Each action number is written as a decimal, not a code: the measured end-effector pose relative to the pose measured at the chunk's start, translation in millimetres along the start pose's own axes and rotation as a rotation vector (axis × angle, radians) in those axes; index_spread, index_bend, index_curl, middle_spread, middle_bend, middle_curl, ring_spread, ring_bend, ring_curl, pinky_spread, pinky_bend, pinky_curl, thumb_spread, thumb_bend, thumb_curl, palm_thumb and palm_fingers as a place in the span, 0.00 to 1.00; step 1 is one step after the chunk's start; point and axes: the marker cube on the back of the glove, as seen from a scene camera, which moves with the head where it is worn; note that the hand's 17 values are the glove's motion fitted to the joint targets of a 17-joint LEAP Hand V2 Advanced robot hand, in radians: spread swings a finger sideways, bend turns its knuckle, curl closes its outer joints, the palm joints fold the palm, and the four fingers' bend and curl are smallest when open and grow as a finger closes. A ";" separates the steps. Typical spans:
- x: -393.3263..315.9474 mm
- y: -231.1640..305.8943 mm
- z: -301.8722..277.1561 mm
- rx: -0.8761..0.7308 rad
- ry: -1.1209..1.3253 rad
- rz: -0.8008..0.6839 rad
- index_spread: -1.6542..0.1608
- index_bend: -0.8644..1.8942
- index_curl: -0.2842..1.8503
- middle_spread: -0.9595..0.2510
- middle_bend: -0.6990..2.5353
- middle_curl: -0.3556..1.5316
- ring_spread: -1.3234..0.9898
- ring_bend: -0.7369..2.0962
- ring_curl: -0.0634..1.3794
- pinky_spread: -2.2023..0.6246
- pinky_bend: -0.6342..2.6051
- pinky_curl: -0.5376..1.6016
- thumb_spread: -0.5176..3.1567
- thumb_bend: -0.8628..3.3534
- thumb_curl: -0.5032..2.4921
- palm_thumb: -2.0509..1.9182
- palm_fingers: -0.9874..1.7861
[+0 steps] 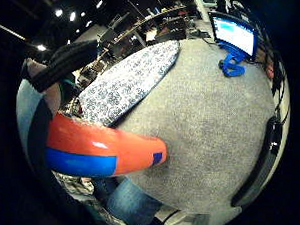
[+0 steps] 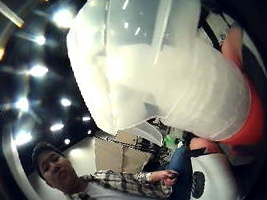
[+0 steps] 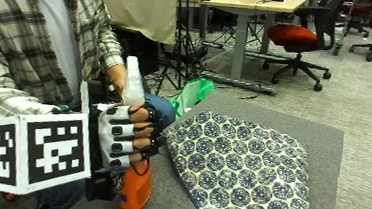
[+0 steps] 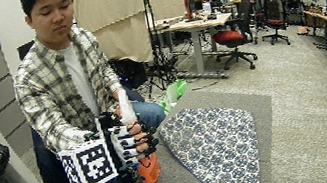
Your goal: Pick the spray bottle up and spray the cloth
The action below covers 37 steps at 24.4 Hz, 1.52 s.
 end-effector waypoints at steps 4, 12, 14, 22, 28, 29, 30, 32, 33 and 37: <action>0.3 -2.9 0.6 0.049 0.020 -0.031 0.78 0.37 0.31 0.70 0.31 0.40 0.51 0.40 0.29 0.77 0.33 0.39 0.33 0.20 0.35 0.75 0.78; 0.9 -9.5 2.7 0.138 0.075 -0.104 0.77 0.39 0.34 0.67 0.34 0.43 0.49 0.42 0.32 0.74 0.34 0.40 0.28 0.20 0.37 0.76 0.85; 0.7 -10.9 3.4 0.155 0.084 -0.109 0.77 0.40 0.34 0.67 0.34 0.44 0.49 0.42 0.32 0.73 0.35 0.41 0.27 0.20 0.38 0.76 0.85; -0.3 -13.4 3.7 0.178 0.092 -0.105 0.76 0.42 0.37 0.67 0.36 0.45 0.49 0.44 0.34 0.72 0.35 0.42 0.25 0.20 0.39 0.76 0.85; -7.8 -20.2 -4.9 0.193 0.070 -0.078 0.76 0.42 0.38 0.67 0.36 0.46 0.49 0.44 0.35 0.72 0.36 0.42 0.24 0.20 0.40 0.76 0.84; -11.3 -22.5 -7.7 0.202 0.074 -0.082 0.76 0.42 0.38 0.67 0.37 0.46 0.49 0.44 0.36 0.72 0.36 0.43 0.24 0.20 0.40 0.76 0.84; -15.3 -25.1 -10.8 0.211 0.081 -0.089 0.76 0.43 0.38 0.67 0.37 0.46 0.49 0.45 0.36 0.72 0.36 0.43 0.24 0.20 0.40 0.76 0.84; -25.1 -31.3 -18.2 0.229 0.103 -0.107 0.76 0.43 0.38 0.67 0.37 0.46 0.49 0.45 0.36 0.72 0.36 0.43 0.24 0.20 0.40 0.76 0.84; -30.3 -34.5 -22.1 0.237 0.115 -0.117 0.76 0.43 0.39 0.67 0.37 0.46 0.49 0.45 0.36 0.72 0.36 0.43 0.24 0.20 0.40 0.76 0.84; -48.9 -46.1 -34.8 0.251 0.166 -0.147 0.77 0.43 0.39 0.67 0.37 0.47 0.49 0.45 0.36 0.71 0.36 0.43 0.23 0.20 0.41 0.76 0.83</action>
